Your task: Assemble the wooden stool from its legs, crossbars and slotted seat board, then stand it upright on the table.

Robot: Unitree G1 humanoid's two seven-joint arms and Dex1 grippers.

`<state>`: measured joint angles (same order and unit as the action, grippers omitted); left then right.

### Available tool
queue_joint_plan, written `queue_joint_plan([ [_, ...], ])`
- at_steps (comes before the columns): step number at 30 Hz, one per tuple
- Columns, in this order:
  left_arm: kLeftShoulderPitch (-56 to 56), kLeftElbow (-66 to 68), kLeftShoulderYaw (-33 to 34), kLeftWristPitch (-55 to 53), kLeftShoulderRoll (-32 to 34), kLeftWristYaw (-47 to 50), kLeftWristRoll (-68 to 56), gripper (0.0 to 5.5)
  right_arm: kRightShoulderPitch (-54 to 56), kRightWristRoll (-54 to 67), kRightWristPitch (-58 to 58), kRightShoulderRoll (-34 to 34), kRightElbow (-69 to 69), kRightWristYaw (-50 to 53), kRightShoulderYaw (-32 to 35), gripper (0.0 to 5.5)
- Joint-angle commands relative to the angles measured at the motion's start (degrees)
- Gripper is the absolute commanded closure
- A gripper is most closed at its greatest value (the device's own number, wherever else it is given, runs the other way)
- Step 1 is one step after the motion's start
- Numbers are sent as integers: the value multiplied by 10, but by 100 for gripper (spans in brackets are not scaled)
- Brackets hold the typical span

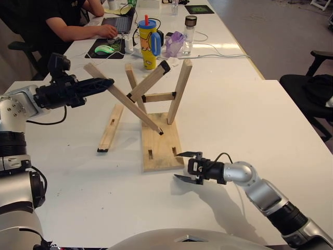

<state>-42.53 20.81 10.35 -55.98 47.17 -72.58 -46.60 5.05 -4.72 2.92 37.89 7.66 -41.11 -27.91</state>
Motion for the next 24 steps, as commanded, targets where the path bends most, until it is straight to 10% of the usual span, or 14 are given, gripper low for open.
queue_joint_plan([
  [1,1,-24,-5,18,-2,-4,14,347,17,-41,16,-14,-57,35,25,185],
  [24,82,-119,-78,123,-27,2,112,347,14,-51,-44,-127,-79,74,59,185],
])
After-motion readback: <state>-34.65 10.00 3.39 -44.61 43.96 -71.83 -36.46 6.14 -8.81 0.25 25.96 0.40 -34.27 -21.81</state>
